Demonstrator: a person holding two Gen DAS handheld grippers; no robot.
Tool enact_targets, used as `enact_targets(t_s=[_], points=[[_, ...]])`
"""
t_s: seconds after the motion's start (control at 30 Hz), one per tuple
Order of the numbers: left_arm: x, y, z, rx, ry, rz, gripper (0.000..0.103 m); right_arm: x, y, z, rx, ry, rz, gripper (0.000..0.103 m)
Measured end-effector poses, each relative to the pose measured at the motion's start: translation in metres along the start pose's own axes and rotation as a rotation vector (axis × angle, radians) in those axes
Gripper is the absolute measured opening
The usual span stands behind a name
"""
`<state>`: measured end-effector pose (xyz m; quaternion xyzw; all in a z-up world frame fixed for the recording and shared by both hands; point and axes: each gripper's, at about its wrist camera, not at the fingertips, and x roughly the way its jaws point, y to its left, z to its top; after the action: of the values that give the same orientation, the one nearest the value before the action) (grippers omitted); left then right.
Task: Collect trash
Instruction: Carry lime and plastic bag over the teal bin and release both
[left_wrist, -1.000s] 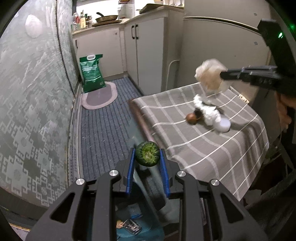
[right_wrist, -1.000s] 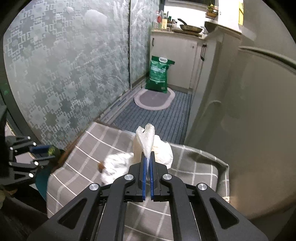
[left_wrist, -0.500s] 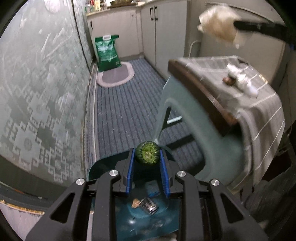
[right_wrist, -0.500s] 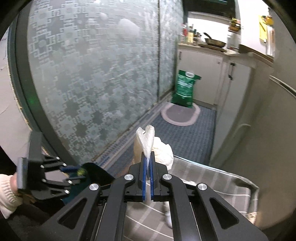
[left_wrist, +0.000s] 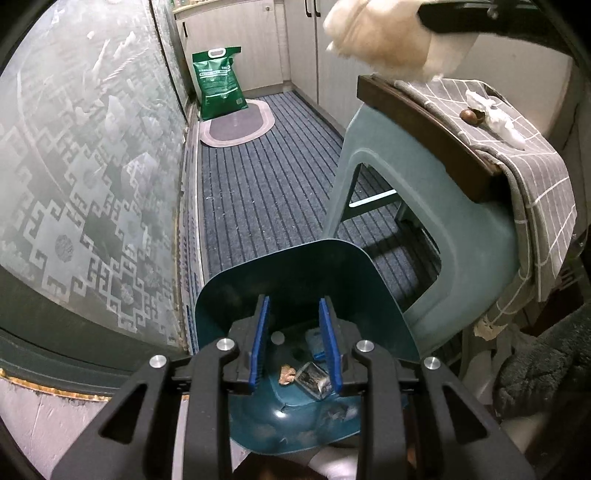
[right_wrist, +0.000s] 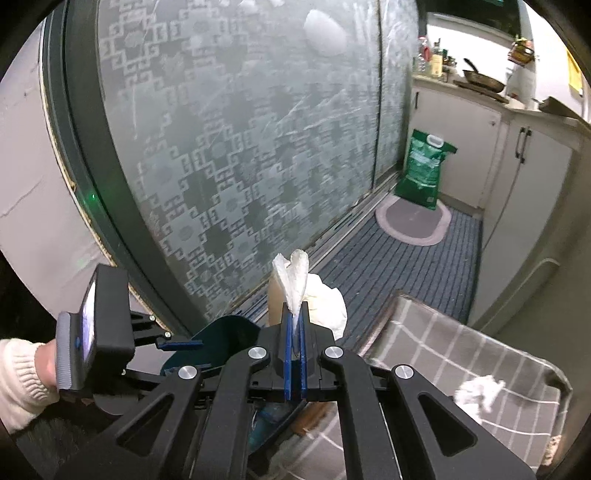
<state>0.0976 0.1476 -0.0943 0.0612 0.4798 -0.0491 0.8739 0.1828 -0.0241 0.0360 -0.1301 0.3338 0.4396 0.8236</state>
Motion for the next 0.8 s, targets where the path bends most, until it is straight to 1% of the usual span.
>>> enact_targets(t_s=[0.27, 0.53, 0.67, 0.8], points=[[-0.015, 0.015, -0.006, -0.019, -0.021, 0.011, 0.03, 0.034, 0.025, -0.007, -0.016, 0.082, 0.055, 0.003], [-0.042, 0.031, -0.012, -0.062, -0.063, 0.03, 0.024, 0.062, 0.048, -0.015, -0.027, 0.152, 0.098, 0.003], [-0.052, 0.038, -0.014, -0.073, -0.075, 0.034, 0.019, 0.077, 0.057, -0.023, -0.029, 0.193, 0.115, 0.003], [-0.06, 0.042, -0.017, -0.078, -0.082, 0.041, 0.017, 0.092, 0.063, -0.031, -0.028, 0.24, 0.132, 0.003]])
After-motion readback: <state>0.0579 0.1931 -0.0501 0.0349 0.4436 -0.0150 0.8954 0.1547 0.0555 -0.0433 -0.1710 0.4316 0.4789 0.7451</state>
